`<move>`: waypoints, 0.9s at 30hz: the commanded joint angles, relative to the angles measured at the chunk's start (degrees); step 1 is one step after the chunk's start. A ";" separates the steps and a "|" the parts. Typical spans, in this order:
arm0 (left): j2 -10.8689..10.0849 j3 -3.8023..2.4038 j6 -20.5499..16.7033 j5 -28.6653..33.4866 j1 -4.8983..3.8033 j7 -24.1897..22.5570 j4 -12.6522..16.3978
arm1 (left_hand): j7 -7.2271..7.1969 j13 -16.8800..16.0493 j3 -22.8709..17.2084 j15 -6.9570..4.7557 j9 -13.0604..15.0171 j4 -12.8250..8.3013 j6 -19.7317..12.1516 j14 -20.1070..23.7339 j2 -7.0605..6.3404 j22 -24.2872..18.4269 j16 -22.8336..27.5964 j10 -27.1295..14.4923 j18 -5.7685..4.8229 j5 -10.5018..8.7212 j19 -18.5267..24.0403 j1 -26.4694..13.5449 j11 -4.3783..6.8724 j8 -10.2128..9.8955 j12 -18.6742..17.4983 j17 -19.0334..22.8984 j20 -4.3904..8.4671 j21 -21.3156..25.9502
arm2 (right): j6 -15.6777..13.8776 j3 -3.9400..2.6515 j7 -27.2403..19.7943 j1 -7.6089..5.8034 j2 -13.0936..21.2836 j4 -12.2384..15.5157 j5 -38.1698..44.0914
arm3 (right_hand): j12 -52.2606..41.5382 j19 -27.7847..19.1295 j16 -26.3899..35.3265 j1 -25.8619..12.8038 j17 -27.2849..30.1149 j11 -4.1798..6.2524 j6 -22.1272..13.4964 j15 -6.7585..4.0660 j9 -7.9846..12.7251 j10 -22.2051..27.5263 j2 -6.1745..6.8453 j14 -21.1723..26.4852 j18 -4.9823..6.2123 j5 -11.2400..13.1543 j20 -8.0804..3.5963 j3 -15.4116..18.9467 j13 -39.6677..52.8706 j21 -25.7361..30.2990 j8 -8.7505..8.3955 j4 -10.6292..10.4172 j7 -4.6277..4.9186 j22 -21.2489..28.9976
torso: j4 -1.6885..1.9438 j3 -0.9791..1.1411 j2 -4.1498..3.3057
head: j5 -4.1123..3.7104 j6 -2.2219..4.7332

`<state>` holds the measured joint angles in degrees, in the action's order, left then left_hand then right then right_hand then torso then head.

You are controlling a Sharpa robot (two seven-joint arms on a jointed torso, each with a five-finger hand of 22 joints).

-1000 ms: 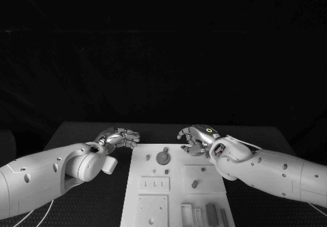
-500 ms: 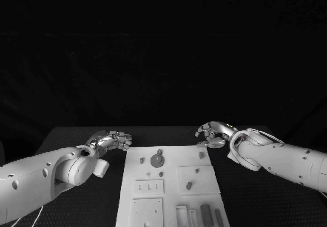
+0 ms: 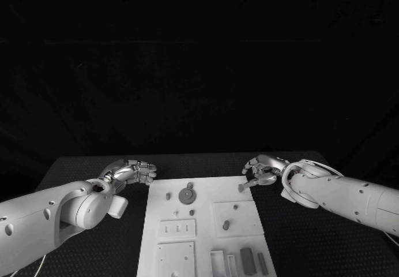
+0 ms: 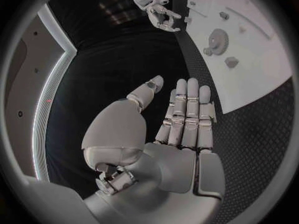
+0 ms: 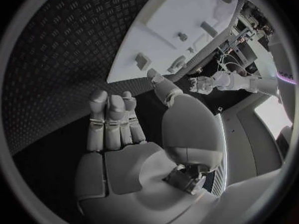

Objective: Assemble the parts on the task board

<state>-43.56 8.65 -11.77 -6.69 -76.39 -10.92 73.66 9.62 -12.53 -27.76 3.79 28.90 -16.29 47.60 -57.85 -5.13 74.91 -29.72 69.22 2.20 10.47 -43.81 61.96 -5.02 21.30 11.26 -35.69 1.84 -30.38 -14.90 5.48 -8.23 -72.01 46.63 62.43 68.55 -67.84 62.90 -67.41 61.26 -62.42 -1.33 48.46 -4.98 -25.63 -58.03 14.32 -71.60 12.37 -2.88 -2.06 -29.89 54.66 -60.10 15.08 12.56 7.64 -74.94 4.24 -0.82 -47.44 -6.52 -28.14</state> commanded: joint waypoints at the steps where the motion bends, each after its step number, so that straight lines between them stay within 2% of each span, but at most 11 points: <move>1: 0.12 -0.04 1.32 -0.28 -0.02 -0.83 -0.02 | 0.14 -0.08 0.35 0.06 0.09 0.03 0.15 -0.16 -0.27 0.73 0.36 -0.19 0.52 -0.28 0.24 -0.21 -0.28 -0.26 -0.20 -0.06 0.01 -0.17 | 2.46 -0.05 -1.08 0.68 -0.36 -0.85 1.69 | 0.22 -0.57 0.27 0.96 -0.10 0.19 -0.42 -0.08 -0.09 0.40 -0.28 0.52 2.63 -0.06 0.03 0.20 -0.07 0.28 -0.20 0.35 -0.06 -0.34 | 0.20 -0.07 -0.01 | -0.21 -0.15; 4: 0.06 -0.04 1.28 -0.28 -0.01 -0.80 -0.05 | 0.15 -0.08 0.36 0.06 0.10 0.03 0.13 -0.15 -0.27 0.73 0.37 -0.24 0.52 -0.27 0.24 -0.21 -0.30 -0.28 -0.23 -0.07 0.01 -0.17 | 2.59 -0.05 -1.23 1.32 -0.69 -1.61 1.85 | 0.17 -0.59 0.30 2.17 -0.10 0.36 -0.49 -0.24 -0.11 0.44 -0.68 0.54 2.63 -0.10 0.09 -0.22 -0.14 0.32 -0.15 0.72 -0.25 -0.34 | 0.29 -0.17 -0.06 | -0.15 -0.37; 10: -0.06 -0.04 1.14 -0.28 -0.01 -0.75 -0.09 | 0.19 -0.10 0.38 0.07 0.14 0.06 0.08 -0.16 -0.25 0.72 0.39 -0.34 0.52 -0.27 0.24 -0.26 -0.35 -0.35 -0.29 -0.09 0.00 -0.17 | 3.43 -0.05 -1.37 2.15 -0.76 -1.79 2.10 | 0.11 -0.59 0.36 3.87 -0.09 0.60 -0.44 -0.45 -0.09 0.47 -1.04 0.52 2.63 -0.55 0.31 -1.29 -0.30 0.39 -0.04 1.11 -0.51 -0.35 | 0.18 -0.20 -0.02 | -0.19 -0.60; 12: -0.11 -0.04 1.10 -0.28 -0.01 -0.73 -0.08 | 0.19 -0.10 0.39 0.07 0.14 0.07 0.07 -0.16 -0.25 0.72 0.39 -0.34 0.52 -0.28 0.24 -0.27 -0.36 -0.35 -0.29 -0.10 0.00 -0.17 | 3.63 -0.05 -1.43 2.33 -0.71 -1.57 2.12 | 0.08 -0.60 0.39 4.49 -0.08 0.65 -0.40 -0.50 -0.07 0.50 -1.02 0.52 2.63 -1.86 0.44 -1.98 -0.38 0.42 0.00 1.23 -0.57 -0.36 | 0.10 -0.20 -0.01 | -0.10 -0.67; 13: -0.11 -0.04 1.08 -0.28 -0.01 -0.74 -0.08 | 0.19 -0.10 0.39 0.07 0.14 0.07 0.07 -0.16 -0.24 0.72 0.40 -0.34 0.52 -0.28 0.24 -0.28 -0.36 -0.35 -0.30 -0.10 0.00 -0.17 | 3.69 -0.05 -1.44 2.36 -0.70 -1.45 2.14 | 0.03 -0.60 0.40 4.68 -0.09 0.75 -0.35 -0.52 -0.05 0.50 -0.96 0.52 2.63 -3.74 0.60 -2.53 -0.45 0.42 0.06 1.29 -0.61 -0.40 | 0.06 -0.22 0.00 | -0.07 -0.77; 14: -0.12 -0.04 1.09 -0.28 -0.01 -0.74 -0.08 | 0.19 -0.10 0.39 0.07 0.15 0.07 0.07 -0.16 -0.24 0.72 0.40 -0.34 0.52 -0.28 0.23 -0.28 -0.36 -0.35 -0.30 -0.10 0.00 -0.17 | 3.70 -0.05 -1.45 2.37 -0.68 -1.36 2.15 | 0.02 -0.61 0.40 4.87 -0.09 0.74 -0.34 -0.55 -0.05 0.51 -0.98 0.52 2.63 -4.03 0.61 -2.68 -0.46 0.42 0.07 1.40 -0.64 -0.41 | 0.04 -0.20 0.00 | -0.04 -0.78; 15: -0.12 -0.04 1.08 -0.28 -0.01 -0.71 -0.05 | 0.19 -0.11 0.39 0.07 0.15 0.07 0.07 -0.16 -0.23 0.72 0.40 -0.34 0.52 -0.28 0.23 -0.28 -0.36 -0.36 -0.30 -0.10 0.00 -0.17 | 3.72 -0.05 -1.46 2.40 -0.64 -1.18 2.19 | -0.01 -0.64 0.41 5.20 -0.09 0.76 -0.30 -0.59 -0.04 0.53 -0.94 0.53 2.63 -5.45 0.67 -3.18 -0.50 0.43 0.11 1.62 -0.70 -0.43 | 0.02 -0.19 0.01 | 0.01 -0.82; 17: -0.10 -0.04 1.13 -0.28 -0.01 -0.68 -0.06 | 0.19 -0.11 0.38 0.07 0.15 0.08 0.07 -0.17 -0.22 0.72 0.40 -0.35 0.52 -0.27 0.23 -0.27 -0.36 -0.36 -0.30 -0.11 0.00 -0.17 | 3.86 -0.05 -1.53 2.56 -0.61 -0.85 2.23 | -0.06 -0.62 0.41 5.49 -0.10 0.82 -0.20 -0.65 -0.03 0.55 -1.00 0.52 2.63 -6.33 0.75 -3.75 -0.57 0.39 0.20 1.92 -0.76 -0.49 | 0.02 -0.17 -0.01 | 0.07 -0.86; 27: 0.04 -0.03 1.44 -0.28 0.01 -0.20 -0.23 | 0.21 -0.13 0.38 0.06 0.19 0.10 0.04 -0.18 -0.15 0.71 0.41 -0.41 0.52 -0.28 0.21 -0.29 -0.39 -0.41 -0.34 -0.13 0.01 -0.18 | 2.71 -0.06 -2.34 3.68 -1.38 -0.94 2.22 | -0.42 -0.12 0.11 6.14 -0.27 1.24 0.75 -1.03 -0.19 0.16 -1.67 0.19 2.63 -5.29 0.75 -5.59 -0.73 0.04 0.82 2.48 -1.21 -0.64 | 0.25 -0.25 0.06 | -0.04 -1.18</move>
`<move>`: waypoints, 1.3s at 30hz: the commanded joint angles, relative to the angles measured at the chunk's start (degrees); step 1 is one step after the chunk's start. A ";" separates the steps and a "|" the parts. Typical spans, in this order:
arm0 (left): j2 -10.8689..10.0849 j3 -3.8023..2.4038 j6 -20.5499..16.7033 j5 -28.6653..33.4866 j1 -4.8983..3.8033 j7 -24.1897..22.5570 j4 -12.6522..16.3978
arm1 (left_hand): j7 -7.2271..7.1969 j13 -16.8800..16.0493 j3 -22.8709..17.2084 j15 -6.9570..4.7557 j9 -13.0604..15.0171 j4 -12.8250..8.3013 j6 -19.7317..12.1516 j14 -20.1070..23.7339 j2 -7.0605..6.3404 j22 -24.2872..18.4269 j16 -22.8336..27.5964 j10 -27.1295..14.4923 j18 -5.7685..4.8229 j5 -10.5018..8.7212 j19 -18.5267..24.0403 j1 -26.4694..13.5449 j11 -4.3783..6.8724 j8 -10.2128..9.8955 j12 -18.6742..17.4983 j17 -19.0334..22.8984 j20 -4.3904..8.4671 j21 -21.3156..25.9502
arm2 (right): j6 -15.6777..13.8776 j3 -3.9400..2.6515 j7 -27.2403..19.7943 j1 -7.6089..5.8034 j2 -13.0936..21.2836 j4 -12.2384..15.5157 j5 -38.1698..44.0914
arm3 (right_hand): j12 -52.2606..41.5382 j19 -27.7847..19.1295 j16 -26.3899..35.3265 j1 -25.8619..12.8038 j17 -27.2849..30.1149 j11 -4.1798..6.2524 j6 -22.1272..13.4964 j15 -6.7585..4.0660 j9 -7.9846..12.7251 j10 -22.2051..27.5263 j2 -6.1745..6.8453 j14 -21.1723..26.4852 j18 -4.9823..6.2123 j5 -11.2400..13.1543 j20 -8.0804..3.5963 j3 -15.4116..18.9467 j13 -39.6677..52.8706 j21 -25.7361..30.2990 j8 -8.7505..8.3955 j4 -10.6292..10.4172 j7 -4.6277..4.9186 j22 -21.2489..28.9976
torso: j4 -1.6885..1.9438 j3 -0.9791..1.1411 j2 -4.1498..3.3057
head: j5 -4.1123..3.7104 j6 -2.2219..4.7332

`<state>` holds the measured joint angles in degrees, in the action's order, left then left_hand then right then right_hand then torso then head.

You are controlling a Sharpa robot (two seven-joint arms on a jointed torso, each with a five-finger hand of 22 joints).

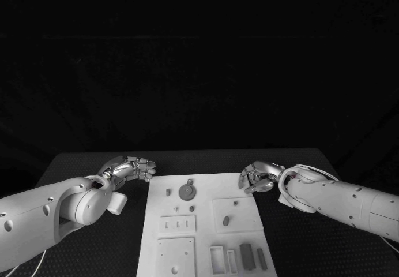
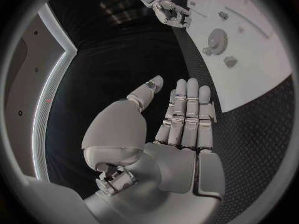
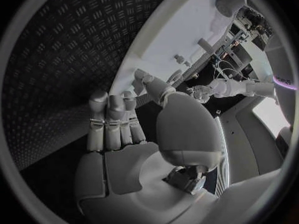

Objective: Assemble the parts on the task board

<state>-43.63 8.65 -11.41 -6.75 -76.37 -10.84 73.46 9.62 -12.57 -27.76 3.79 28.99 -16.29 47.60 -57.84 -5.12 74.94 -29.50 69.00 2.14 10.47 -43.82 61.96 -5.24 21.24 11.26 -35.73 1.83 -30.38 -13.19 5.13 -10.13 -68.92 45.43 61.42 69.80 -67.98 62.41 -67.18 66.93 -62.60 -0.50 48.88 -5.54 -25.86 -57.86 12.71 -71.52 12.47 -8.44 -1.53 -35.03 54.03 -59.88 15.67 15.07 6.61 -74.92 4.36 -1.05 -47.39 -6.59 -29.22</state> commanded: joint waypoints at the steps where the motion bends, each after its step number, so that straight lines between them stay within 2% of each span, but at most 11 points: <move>1: 0.09 -0.04 1.06 -0.22 -0.02 -0.25 -0.05 | 0.22 -0.09 0.39 0.07 0.10 0.10 0.04 -0.19 -0.15 0.68 0.19 -0.19 0.58 -0.28 0.22 -0.30 -0.17 -0.36 -0.35 -0.09 0.01 -0.18 | 0.88 0.29 -0.48 0.66 -0.24 0.05 0.98 | -0.30 0.39 -0.13 0.60 -0.11 0.45 0.37 -0.51 0.05 -0.04 -0.12 0.11 2.53 0.30 0.21 -0.79 -0.12 -0.18 0.26 0.02 -0.21 -0.67 | 0.12 0.00 0.02 | 0.05 -0.08; 7: 0.07 -0.04 0.96 -0.22 -0.02 -0.06 0.00 | 0.24 -0.13 0.39 0.07 0.14 0.17 0.02 -0.20 -0.02 0.67 0.20 -0.23 0.57 -0.29 0.19 -0.38 -0.19 -0.40 -0.37 -0.12 0.01 -0.19 | 0.14 0.29 -0.49 0.75 -0.46 0.03 0.83 | -0.40 0.58 -0.21 0.25 -0.17 0.51 0.68 -0.58 0.02 -0.18 -0.16 0.00 2.53 1.07 0.22 -1.73 -0.23 -0.30 0.45 -0.37 -0.27 -0.70 | -0.01 0.00 -0.03 | 0.37 -0.13; 11: 0.16 -0.04 1.01 -0.22 -0.02 -0.06 -0.02 | 0.25 -0.15 0.40 0.07 0.17 0.21 0.01 -0.21 0.05 0.67 0.22 -0.24 0.57 -0.30 0.18 -0.44 -0.20 -0.42 -0.38 -0.14 0.01 -0.19 | -0.19 0.29 -0.43 0.75 -0.73 -0.16 0.82 | -0.45 0.70 -0.24 -0.39 -0.20 0.53 0.33 -0.61 0.13 -0.24 -0.08 -0.06 2.53 1.45 0.20 -1.93 -0.31 -0.38 0.28 -0.84 -0.29 -0.72 | 0.03 -0.06 -0.03 | 0.35 -0.11; 16: 0.11 -0.04 0.99 -0.21 -0.02 0.06 -0.02 | 0.29 -0.22 0.49 0.08 0.25 0.41 -0.04 -0.23 0.20 0.66 0.26 -0.29 0.56 -0.38 0.17 -0.78 -0.23 -0.53 -0.43 -0.20 0.00 -0.20 | -1.28 0.29 -0.65 0.75 -0.96 -0.32 0.40 | -0.49 0.79 -0.26 -0.74 -0.21 0.51 0.28 -0.60 0.16 -0.30 -0.21 -0.11 2.53 1.70 0.15 -2.14 -0.36 -0.41 0.28 -1.26 -0.26 -0.72 | 0.06 -0.02 -0.01 | 0.35 -0.31; 25: 0.15 -0.03 1.20 -0.21 -0.02 0.19 0.04 | 0.31 -0.25 0.51 0.08 0.29 0.45 -0.09 -0.23 0.22 0.65 0.29 -0.34 0.56 -0.40 0.17 -0.89 -0.24 -0.59 -0.46 -0.22 0.01 -0.20 | -1.24 0.29 -0.53 0.98 -1.77 -0.97 0.64 | -0.59 0.93 -0.30 -1.14 -0.25 0.35 0.79 -0.46 0.09 -0.41 -0.46 -0.22 2.53 1.73 0.02 -2.79 -0.47 -0.48 0.61 -2.08 -0.07 -0.71 | 0.03 -0.02 0.00 | 0.36 -0.61; 39: 0.13 -0.03 1.26 -0.21 -0.02 0.30 0.04 | 0.33 -0.28 0.52 0.08 0.32 0.49 -0.13 -0.22 0.25 0.64 0.32 -0.38 0.57 -0.40 0.17 -0.99 -0.26 -0.65 -0.49 -0.25 0.01 -0.19 | -1.35 0.29 -0.50 1.05 -1.85 -1.05 0.64 | -0.91 1.12 -0.42 -1.46 -0.36 0.11 5.57 -0.22 -0.82 -0.61 -0.92 -0.52 2.53 2.51 -0.25 -3.65 -0.69 -0.74 2.93 -2.83 0.19 -0.78 | 0.00 -0.05 0.04 | 0.55 -0.73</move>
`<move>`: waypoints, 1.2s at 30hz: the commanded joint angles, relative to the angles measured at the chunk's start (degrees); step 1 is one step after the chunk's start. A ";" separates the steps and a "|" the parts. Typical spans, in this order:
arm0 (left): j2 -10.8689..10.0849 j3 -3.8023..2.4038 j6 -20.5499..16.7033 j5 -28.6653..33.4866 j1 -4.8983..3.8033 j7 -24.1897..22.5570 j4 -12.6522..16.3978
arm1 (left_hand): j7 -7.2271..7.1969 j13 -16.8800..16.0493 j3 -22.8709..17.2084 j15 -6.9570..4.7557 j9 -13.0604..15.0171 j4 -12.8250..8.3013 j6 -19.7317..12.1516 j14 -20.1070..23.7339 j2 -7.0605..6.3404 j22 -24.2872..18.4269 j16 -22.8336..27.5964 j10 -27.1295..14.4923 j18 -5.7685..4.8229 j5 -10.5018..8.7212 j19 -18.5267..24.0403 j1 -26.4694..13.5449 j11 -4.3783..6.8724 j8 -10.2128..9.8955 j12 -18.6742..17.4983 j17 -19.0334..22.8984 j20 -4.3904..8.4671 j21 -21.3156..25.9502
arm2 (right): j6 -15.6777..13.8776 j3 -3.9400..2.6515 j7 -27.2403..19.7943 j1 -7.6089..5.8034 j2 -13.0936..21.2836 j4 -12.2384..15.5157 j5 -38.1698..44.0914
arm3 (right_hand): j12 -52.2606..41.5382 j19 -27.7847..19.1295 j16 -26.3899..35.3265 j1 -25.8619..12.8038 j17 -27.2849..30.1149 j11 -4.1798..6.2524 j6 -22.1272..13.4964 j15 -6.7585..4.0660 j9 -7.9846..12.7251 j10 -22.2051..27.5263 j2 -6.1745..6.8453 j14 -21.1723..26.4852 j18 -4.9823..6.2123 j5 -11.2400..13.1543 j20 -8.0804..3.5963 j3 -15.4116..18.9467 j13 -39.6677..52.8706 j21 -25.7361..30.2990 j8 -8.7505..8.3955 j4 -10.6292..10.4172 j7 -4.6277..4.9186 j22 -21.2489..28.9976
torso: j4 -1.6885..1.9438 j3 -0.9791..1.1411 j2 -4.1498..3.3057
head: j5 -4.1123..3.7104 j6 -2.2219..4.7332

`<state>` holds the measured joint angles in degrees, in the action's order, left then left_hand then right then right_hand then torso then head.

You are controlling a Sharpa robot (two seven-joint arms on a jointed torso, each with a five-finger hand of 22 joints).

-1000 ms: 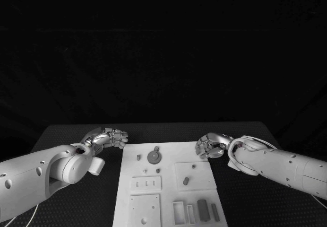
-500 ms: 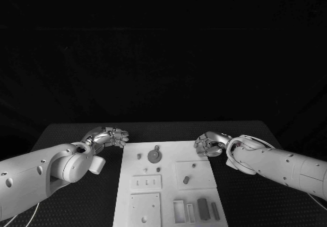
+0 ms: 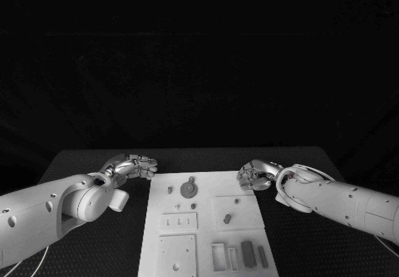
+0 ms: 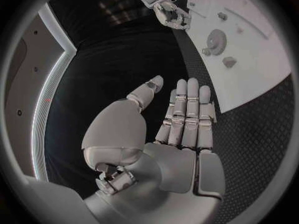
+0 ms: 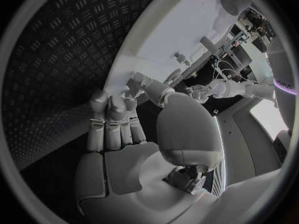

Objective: Assemble the parts on the task board

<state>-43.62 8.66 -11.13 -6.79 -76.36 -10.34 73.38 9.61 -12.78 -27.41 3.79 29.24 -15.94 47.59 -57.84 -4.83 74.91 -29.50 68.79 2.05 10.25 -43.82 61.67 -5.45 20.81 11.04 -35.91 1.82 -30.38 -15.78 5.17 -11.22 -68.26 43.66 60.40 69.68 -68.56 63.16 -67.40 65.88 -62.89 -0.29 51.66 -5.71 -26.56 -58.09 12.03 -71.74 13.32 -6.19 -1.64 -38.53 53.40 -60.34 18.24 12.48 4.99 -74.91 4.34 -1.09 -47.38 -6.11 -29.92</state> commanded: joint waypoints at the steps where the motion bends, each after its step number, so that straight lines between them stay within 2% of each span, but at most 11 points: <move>1: 0.11 -0.04 0.96 -0.17 -0.02 -0.21 0.11 | 0.33 -0.08 0.17 0.08 0.08 0.15 -0.13 -0.22 -0.05 0.66 0.32 -0.18 0.66 -0.17 0.18 -0.69 -0.06 -0.22 -0.27 -0.07 0.02 -0.19 | 1.19 0.25 0.61 0.39 -0.07 -0.04 0.76 | -0.35 0.38 -0.21 -0.43 -0.07 -0.08 3.17 -0.08 -0.22 -0.40 -0.25 -0.33 1.68 0.34 -0.16 -0.18 -0.08 -0.29 0.53 -0.26 1.77 -0.79 | 0.03 -0.02 0.04 | 0.02 -0.04; 3: 0.10 -0.04 0.91 -0.17 -0.01 -0.18 0.10 | 0.33 -0.08 0.17 0.08 0.08 0.14 -0.13 -0.23 -0.04 0.66 0.33 -0.18 0.66 -0.17 0.18 -0.69 -0.06 -0.22 -0.27 -0.07 0.02 -0.19 | 1.28 0.25 0.68 0.40 -0.04 -0.07 0.76 | -0.39 0.41 -0.21 -0.45 -0.08 0.16 4.28 -0.28 -0.54 -0.44 -0.38 -0.37 1.68 0.46 -0.18 -0.29 -0.14 -0.33 1.06 -0.30 1.50 -0.79 | 0.04 0.00 0.05 | 0.00 -0.05; 18: 0.03 -0.03 0.98 -0.17 -0.01 -0.04 0.24 | 0.33 -0.11 0.13 0.07 0.12 0.10 -0.14 -0.23 -0.04 0.66 0.34 -0.20 0.68 -0.16 0.18 -0.64 -0.06 -0.25 -0.29 -0.09 0.03 -0.19 | 0.73 0.25 0.67 0.43 0.03 -0.09 0.68 | -0.41 0.51 -0.18 -0.58 -0.10 0.78 6.17 -0.85 -1.22 -0.58 -0.79 -0.46 1.68 0.68 -0.27 -0.83 -0.31 -0.38 1.83 -0.56 0.83 -0.75 | -0.03 0.05 0.03 | -0.01 -0.29; 20: 0.03 -0.03 0.96 -0.17 -0.01 -0.06 0.26 | 0.33 -0.12 0.12 0.07 0.13 0.09 -0.14 -0.23 -0.04 0.66 0.35 -0.21 0.68 -0.16 0.19 -0.63 -0.06 -0.26 -0.29 -0.10 0.03 -0.19 | 0.50 0.25 0.71 0.43 0.07 -0.04 0.72 | -0.35 0.54 -0.13 0.28 -0.10 1.25 7.75 -1.23 -1.79 -0.71 -1.35 -0.47 1.68 3.04 -0.33 -3.06 -0.44 -0.25 2.59 -1.40 0.35 -0.64 | 0.02 0.06 0.03 | -0.02 -0.25; 24: 0.01 -0.03 1.11 -0.19 -0.01 -0.04 0.27 | 0.32 -0.14 0.09 0.07 0.16 0.07 -0.11 -0.23 0.01 0.66 0.36 -0.20 0.69 -0.15 0.19 -0.60 -0.05 -0.26 -0.29 -0.11 0.04 -0.19 | 0.22 0.24 0.79 0.43 0.06 0.10 0.76 | -0.35 0.70 -0.15 0.87 -0.17 1.48 8.27 -1.51 -2.46 -0.86 -1.45 -0.50 1.68 3.24 -0.45 -6.23 -0.55 -0.31 2.74 -2.45 0.12 -0.65 | 0.04 0.04 0.03 | 0.00 -0.31; 30: 0.04 -0.03 1.72 -0.73 -0.01 0.07 0.29 | 0.21 -0.25 0.02 0.05 0.30 0.15 0.15 -0.31 0.29 0.66 0.36 -0.02 0.69 -0.13 0.16 -0.63 0.02 -0.17 -0.20 -0.18 0.03 -0.21 | -0.60 0.23 1.24 0.42 0.23 0.89 0.54 | -0.38 0.73 -0.18 0.90 -0.21 1.51 8.29 -1.55 -2.70 -0.86 -1.58 -0.51 1.68 3.28 -0.51 -7.10 -0.55 -0.35 2.74 -2.63 0.07 -0.67 | -0.01 0.04 0.02 | 0.08 -0.22; 33: 0.13 -0.03 1.43 -2.23 -0.02 0.57 0.56 | -1.35 -1.10 -0.04 -0.30 1.11 0.88 3.30 -1.19 1.39 0.68 0.07 2.48 0.72 0.02 -0.21 -1.49 1.26 1.08 1.02 -0.55 0.28 -0.42 | -0.92 0.15 2.01 0.39 0.77 2.20 0.22 | -0.44 0.82 -0.24 0.81 -0.26 1.62 8.65 -1.65 -2.96 -0.92 -1.55 -0.57 1.68 3.27 -0.59 -7.54 -0.54 -0.45 2.94 -2.48 -0.05 -0.71 | 0.00 -0.02 0.11 | 0.07 -0.17; 36: 0.20 -0.03 2.24 -3.78 -0.03 2.39 0.89 | -2.05 -1.44 -0.01 -0.43 1.32 1.10 4.94 -1.47 1.70 0.67 0.05 3.42 0.65 0.01 -0.28 -2.08 1.70 1.34 1.33 -0.76 0.42 -0.48 | -0.69 -0.21 2.64 0.10 0.95 3.25 0.30 | -0.48 0.89 -0.28 0.71 -0.28 1.68 8.78 -1.72 -3.09 -0.99 -1.51 -0.64 1.68 3.25 -0.66 -7.73 -0.54 -0.52 2.99 -2.33 -0.12 -0.73 | 0.03 -0.09 0.14 | 0.09 -0.02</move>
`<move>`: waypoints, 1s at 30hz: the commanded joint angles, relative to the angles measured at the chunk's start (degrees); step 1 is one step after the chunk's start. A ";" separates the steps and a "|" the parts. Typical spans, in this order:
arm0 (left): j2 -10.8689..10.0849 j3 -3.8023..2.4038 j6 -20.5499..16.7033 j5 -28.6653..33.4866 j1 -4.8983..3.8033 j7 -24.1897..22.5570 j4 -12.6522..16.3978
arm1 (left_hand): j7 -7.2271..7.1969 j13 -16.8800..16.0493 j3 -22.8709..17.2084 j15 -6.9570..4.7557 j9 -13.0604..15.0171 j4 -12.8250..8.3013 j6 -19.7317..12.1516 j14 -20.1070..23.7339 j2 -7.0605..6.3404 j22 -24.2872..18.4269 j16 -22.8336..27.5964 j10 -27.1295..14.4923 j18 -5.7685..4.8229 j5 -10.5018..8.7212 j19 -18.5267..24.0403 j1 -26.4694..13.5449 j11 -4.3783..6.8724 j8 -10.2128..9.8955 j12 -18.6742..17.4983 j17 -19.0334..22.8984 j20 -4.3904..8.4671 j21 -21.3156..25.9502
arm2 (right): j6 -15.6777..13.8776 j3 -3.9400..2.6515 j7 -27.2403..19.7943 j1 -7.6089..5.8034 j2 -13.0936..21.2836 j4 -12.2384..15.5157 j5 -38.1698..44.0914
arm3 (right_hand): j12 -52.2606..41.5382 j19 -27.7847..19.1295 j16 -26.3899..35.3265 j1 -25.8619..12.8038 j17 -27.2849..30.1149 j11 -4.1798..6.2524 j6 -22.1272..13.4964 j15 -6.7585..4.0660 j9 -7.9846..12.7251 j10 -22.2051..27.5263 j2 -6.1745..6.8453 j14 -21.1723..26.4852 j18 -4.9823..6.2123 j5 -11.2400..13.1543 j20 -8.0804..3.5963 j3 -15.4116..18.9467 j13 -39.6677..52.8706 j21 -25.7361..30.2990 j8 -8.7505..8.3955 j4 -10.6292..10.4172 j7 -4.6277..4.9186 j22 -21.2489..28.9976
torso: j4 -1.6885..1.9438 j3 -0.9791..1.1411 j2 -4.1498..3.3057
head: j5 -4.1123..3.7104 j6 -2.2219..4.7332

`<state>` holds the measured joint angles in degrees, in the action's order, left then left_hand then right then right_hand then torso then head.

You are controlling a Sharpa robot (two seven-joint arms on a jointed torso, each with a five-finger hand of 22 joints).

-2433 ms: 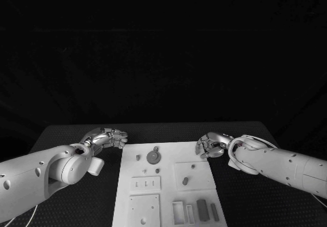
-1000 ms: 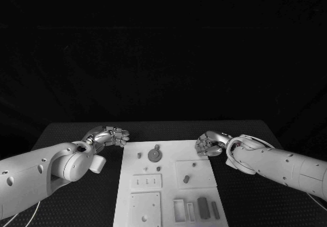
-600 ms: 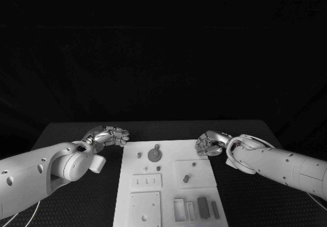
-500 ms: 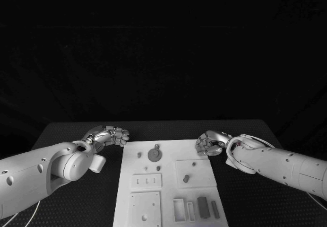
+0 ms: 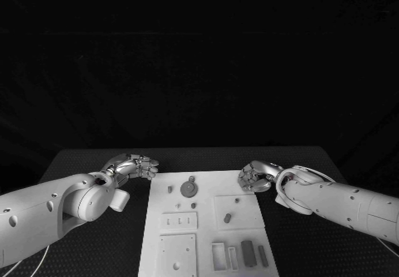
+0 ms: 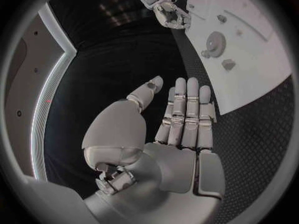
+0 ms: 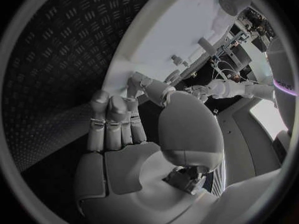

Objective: Assemble the parts on the task board

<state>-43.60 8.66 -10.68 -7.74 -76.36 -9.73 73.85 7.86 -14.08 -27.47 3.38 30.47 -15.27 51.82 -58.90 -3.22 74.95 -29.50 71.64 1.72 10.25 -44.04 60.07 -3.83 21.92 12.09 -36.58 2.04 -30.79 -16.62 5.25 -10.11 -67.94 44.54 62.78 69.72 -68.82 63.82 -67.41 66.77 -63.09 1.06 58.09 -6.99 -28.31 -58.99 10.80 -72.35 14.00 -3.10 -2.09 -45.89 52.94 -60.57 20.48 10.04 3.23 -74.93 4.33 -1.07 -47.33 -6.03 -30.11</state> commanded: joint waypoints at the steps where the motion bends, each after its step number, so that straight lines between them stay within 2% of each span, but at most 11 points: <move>1: 0.20 -0.03 2.00 -3.60 -0.03 2.31 0.64 | -0.47 -0.24 0.10 -0.03 0.09 0.56 1.13 -0.44 0.14 0.64 0.07 0.83 0.95 -0.03 -0.06 -0.77 0.20 0.22 0.35 -0.15 0.23 -0.08 | 0.57 -0.39 1.87 -0.54 0.02 1.26 0.47 | -0.23 0.26 -0.28 -0.20 -0.09 0.36 2.38 -0.46 -1.36 -0.11 -0.26 -0.04 1.00 0.16 -0.22 -0.41 -0.09 -0.31 0.76 0.15 1.62 -0.71 | 0.02 -0.11 0.07 | 0.02 0.21; 5: 0.66 -0.04 1.52 -4.56 -0.04 4.77 1.58 | -0.85 -0.55 0.73 -0.19 -0.31 1.51 2.34 -0.72 -0.26 0.65 0.09 1.74 0.95 -1.15 -0.20 -2.83 0.60 -0.33 0.45 -0.44 0.42 -0.21 | 0.53 -0.57 3.23 -1.92 -0.14 3.14 1.94 | -0.25 0.36 -0.32 -0.40 -0.11 0.41 2.53 -0.52 -1.49 -0.17 -0.16 -0.11 1.00 0.13 -0.30 -0.50 -0.10 -0.38 0.81 0.32 1.57 -0.72 | -0.07 -0.08 0.08 | 0.16 0.44; 11: 1.16 -0.05 -0.60 -6.88 -0.06 9.05 2.64 | -0.80 -0.68 1.17 -0.27 -0.79 2.27 2.66 -0.80 -0.86 0.64 0.24 1.84 0.99 -2.62 -0.28 -4.43 0.61 -1.23 0.10 -0.67 0.54 -0.29 | -0.12 -0.77 6.10 -3.60 -0.21 6.59 3.30 | -0.27 0.46 -0.35 -0.55 -0.13 0.48 2.67 -0.58 -1.62 -0.26 -0.03 -0.19 1.00 0.14 -0.40 -0.58 -0.11 -0.43 0.86 0.53 1.50 -0.71 | -0.02 -0.21 0.11 | 0.46 0.85; 15: 1.51 -0.05 -2.00 -7.48 -0.07 11.80 3.69 | -0.31 -0.79 1.80 -0.32 -1.26 3.04 1.93 -0.84 -2.22 0.61 0.38 1.87 1.08 -4.10 -0.34 -6.13 0.58 -2.36 -0.19 -0.85 0.62 -0.35 | -1.32 -0.84 9.34 -4.59 -0.75 9.99 5.48 | -0.29 0.57 -0.39 -0.65 -0.14 0.53 2.77 -0.63 -1.70 -0.36 0.10 -0.27 1.00 0.14 -0.50 -0.71 -0.13 -0.45 0.87 0.68 1.45 -0.68 | -0.08 -0.09 0.14 | 0.84 1.14; 19: 2.15 -0.05 -1.96 -7.71 -0.07 13.80 4.52 | 0.10 -1.02 3.23 -0.48 -1.56 3.61 1.24 -1.15 -2.56 0.60 0.35 2.24 1.22 -4.09 -0.48 -8.32 0.73 -3.34 -0.31 -1.16 0.74 -0.46 | -2.32 -0.87 11.99 -4.91 -1.93 12.31 6.22 | -0.30 0.79 -0.42 -0.71 -0.14 0.61 2.93 -0.73 -1.84 -0.55 0.38 -0.44 1.00 0.14 -0.69 -1.12 -0.18 -0.44 0.86 0.86 1.37 -0.58 | -0.06 -0.13 0.12 | 1.07 1.52; 21: 2.73 -0.05 -2.56 -8.15 -0.08 14.67 4.79 | 0.19 -1.09 3.67 -0.53 -1.66 3.79 1.02 -1.17 -2.45 0.56 0.39 2.30 1.28 -5.02 -0.50 -8.99 0.77 -3.66 -0.38 -1.25 0.79 -0.45 | -3.58 -0.87 13.07 -4.91 -2.88 13.23 6.92 | -0.29 0.95 -0.42 -0.78 -0.13 0.64 2.97 -0.76 -1.90 -0.63 0.49 -0.52 1.00 0.14 -0.79 -1.38 -0.21 -0.44 0.83 0.83 1.34 -0.53 | 0.00 -0.16 0.19 | 1.22 1.70; 22: 3.07 -0.05 -2.13 -8.50 -0.08 15.25 4.69 | 0.47 -1.13 3.93 -0.54 -1.95 4.07 0.34 -1.15 -2.23 0.52 0.44 2.31 1.33 -6.17 -0.49 -9.56 0.78 -4.23 -0.46 -1.30 0.82 -0.42 | -4.03 -0.87 13.66 -4.91 -3.31 13.62 7.08 | -0.29 1.10 -0.42 -0.80 -0.13 0.67 3.02 -0.78 -1.95 -0.69 0.56 -0.57 1.00 0.14 -0.87 -1.54 -0.23 -0.50 0.81 0.85 1.32 -0.51 | 0.05 -0.15 0.19 | 1.47 1.94; 24: 3.73 -0.04 -2.04 -8.77 -0.09 16.16 4.48 | 0.83 -1.18 4.27 -0.53 -2.50 4.45 -0.87 -1.09 -2.02 0.46 0.54 2.30 1.36 -7.14 -0.39 -10.30 0.72 -5.16 -0.60 -1.38 0.81 -0.34 | -5.48 -0.87 15.06 -4.91 -4.01 14.34 7.51 | -0.29 1.29 -0.43 -0.81 -0.12 0.70 3.11 -0.82 -2.01 -0.77 0.71 -0.66 1.00 0.14 -0.99 -1.75 -0.26 -0.57 0.81 0.89 1.29 -0.50 | 0.02 -0.15 0.24 | 1.79 2.03; 27: 4.56 -0.02 -2.16 -8.88 -0.09 17.28 4.57 | 0.55 -1.22 4.85 -0.47 -2.74 5.36 -0.89 -0.97 -1.82 0.41 0.68 2.25 1.38 -7.29 -0.29 -11.71 0.73 -5.38 -0.76 -1.45 0.76 -0.25 | -6.26 -0.87 16.40 -4.91 -4.69 15.74 8.54 | -0.32 1.62 -0.49 -0.80 -0.13 0.79 3.32 -0.91 -2.14 -1.00 0.96 -0.90 1.00 0.13 -1.20 -2.17 -0.30 -0.68 0.81 0.96 1.20 -0.47 | 0.09 -0.16 0.29 | 2.20 1.93; 30: 5.01 0.00 -1.23 -8.90 -0.09 18.05 4.86 | 0.51 -1.25 5.14 -0.41 -2.65 5.83 0.40 -0.74 -1.87 0.40 0.87 2.08 1.45 -7.31 -0.12 -12.38 0.67 -4.83 -0.97 -1.50 0.72 -0.17 | -5.80 -0.87 16.63 -4.89 -5.49 16.85 8.54 | -0.33 1.80 -0.51 -0.85 -0.12 0.85 3.44 -0.96 -2.21 -1.16 1.15 -1.05 1.00 0.11 -1.32 -2.48 -0.34 -0.72 0.78 0.95 1.15 -0.43 | 0.16 -0.17 0.24 | 2.35 1.80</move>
<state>-38.76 8.67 -12.31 -15.63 -76.39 5.81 78.43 8.37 -15.26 -22.24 2.74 27.77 -9.73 51.91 -59.70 -5.10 74.92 -29.00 73.51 2.63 3.15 -44.43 48.11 -2.97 16.81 11.31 -38.02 2.46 -31.05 -20.84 4.40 3.87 -72.86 39.30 79.11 76.22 -68.81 65.33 -67.67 66.08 -63.13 1.83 59.03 -7.77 -28.32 -59.78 11.64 -73.20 14.04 -3.09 -3.40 -48.01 52.67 -61.08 20.48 10.91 2.29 -74.92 4.39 -1.21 -47.09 -3.85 -28.18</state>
